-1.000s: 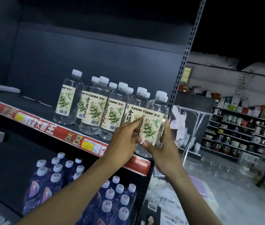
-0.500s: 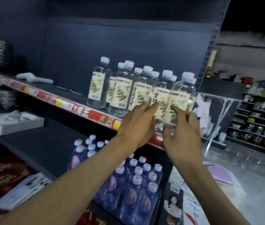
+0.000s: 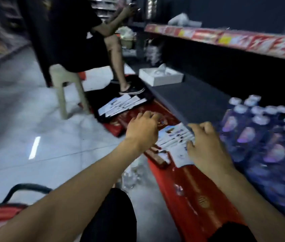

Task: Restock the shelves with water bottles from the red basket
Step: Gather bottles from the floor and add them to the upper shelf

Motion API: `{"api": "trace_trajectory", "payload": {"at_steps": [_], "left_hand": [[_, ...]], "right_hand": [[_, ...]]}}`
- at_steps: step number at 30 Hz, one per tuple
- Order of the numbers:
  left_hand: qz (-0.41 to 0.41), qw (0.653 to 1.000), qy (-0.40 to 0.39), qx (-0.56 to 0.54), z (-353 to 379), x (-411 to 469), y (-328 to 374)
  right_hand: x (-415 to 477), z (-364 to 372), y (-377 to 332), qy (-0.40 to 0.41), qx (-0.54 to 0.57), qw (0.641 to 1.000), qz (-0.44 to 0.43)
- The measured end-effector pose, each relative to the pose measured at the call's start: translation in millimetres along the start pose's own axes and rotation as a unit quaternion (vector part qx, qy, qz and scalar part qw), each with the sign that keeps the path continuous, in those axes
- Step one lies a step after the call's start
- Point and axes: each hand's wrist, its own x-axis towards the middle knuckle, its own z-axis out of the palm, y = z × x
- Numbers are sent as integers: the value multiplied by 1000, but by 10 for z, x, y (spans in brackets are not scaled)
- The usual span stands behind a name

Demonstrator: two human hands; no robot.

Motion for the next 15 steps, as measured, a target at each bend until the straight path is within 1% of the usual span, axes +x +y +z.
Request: {"api": "trace_trajectory", "payload": {"at_steps": [3,6,8,11,13,15], "left_hand": [[-103,990,-89,-23,484,-196,-772],[-210,960,-176,-55,912,-426,-1444],[-283,931,-207,-104,1199,-612,-1788],[-390,880,-213,-166,1658,-858,-2123],[-461,838,-217,-195,2023,-1014,-2233],[-526,789,-227,-223,2420,-1178,-2266]], "right_hand": [[179,815,-208,-107,30,994,-5],[303,1588,-394,-209,62,976,-21],[364,2083,-494,-266,75,960,-37],[381,2792,-592,-343,99,933,-50],[344,3236,-615,-384,112,915,-53],[277,3643,-613,-422,127,897,-41]]}}
